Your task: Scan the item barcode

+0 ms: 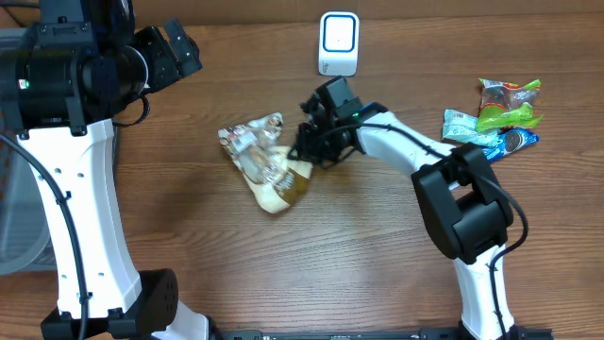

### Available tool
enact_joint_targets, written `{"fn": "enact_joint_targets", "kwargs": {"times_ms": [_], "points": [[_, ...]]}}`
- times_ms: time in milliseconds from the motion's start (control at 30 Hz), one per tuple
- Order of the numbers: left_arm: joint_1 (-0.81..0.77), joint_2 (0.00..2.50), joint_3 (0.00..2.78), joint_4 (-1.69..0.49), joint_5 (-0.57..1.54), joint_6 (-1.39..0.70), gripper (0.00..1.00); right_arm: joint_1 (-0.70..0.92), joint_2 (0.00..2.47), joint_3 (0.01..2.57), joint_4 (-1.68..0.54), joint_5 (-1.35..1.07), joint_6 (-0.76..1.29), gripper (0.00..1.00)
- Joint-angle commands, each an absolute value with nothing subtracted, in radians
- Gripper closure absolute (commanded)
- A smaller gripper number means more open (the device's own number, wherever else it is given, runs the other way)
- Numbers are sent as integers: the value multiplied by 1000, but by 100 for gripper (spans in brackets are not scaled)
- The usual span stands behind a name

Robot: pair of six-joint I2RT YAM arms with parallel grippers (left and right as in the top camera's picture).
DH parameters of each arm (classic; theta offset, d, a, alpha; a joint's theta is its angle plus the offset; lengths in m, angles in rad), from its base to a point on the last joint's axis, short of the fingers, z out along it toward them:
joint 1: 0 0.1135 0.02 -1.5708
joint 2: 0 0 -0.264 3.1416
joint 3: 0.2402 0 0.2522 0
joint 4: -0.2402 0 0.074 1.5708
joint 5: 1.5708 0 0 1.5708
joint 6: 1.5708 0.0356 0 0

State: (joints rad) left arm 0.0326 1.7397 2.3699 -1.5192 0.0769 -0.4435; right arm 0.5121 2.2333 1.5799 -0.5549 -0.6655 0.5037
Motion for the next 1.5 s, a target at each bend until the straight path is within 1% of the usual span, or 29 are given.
{"fn": "enact_joint_targets", "kwargs": {"times_ms": [0, 67, 133, 167, 200, 233, 267, 333, 367, 400, 500, 567, 700, 867, 1000, 1200, 1333, 1367, 1467], "points": [[32, 1741, 2370, -1517, 67, -456, 0, 426, 2159, 1572, -683, -638, 343, 96], [32, 1741, 2370, -1518, 67, -456, 0, 374, 2140, 1572, -841, -589, 239, 96], [32, 1741, 2370, -1518, 67, -456, 0, 337, 2140, 1572, -948, -576, 163, 96], [32, 1741, 2370, -1517, 67, -456, 0, 327, 2141, 1572, -981, -577, 128, 91], [32, 1741, 2370, -1517, 67, -456, 0, 317, 2141, 1572, -1015, -576, 80, 80], [32, 1741, 2370, -1518, 67, -456, 1, 309, 2141, 1572, -1039, -576, 28, 63], [32, 1741, 2370, -1517, 67, -456, 0, 302, 2141, 1572, -1052, -572, -10, 43], [32, 1741, 2370, -1518, 67, -456, 0, 287, 2141, 1578, -1053, -510, -31, 29], [32, 1741, 2370, -1518, 67, -456, 0, 282, 2141, 1587, -1054, -482, -31, 18], [32, 1741, 2370, -1518, 67, -456, 0, 273, 2141, 1607, -1056, -445, -31, 14], [32, 1741, 2370, -1517, 67, -456, 0, 253, 2139, 1701, -1085, -404, -84, 14], [32, 1741, 2370, -1518, 67, -456, 0, 253, 2139, 1791, -1111, -405, -154, 9], [32, 1741, 2370, -1518, 67, -456, 1, 286, 2139, 1859, -1112, -405, -241, 0], [32, 1741, 2370, -1517, 67, -456, 0, 374, 2154, 1838, -1103, -390, -353, 0], [32, 1741, 2370, -1518, 67, -456, 0, 439, 2163, 1747, -996, -334, -352, 0], [32, 1741, 2370, -1518, 67, -456, 0, 444, 2164, 1658, -925, -352, -341, 0], [32, 1741, 2370, -1518, 67, -456, 0, 444, 2167, 1609, -876, -417, -341, 5], [32, 1741, 2370, -1518, 67, -456, 1, 444, 2168, 1596, -861, -420, -341, 9], [32, 1741, 2370, -1517, 67, -456, 1, 444, 2168, 1531, -782, -420, -327, 17]]}}
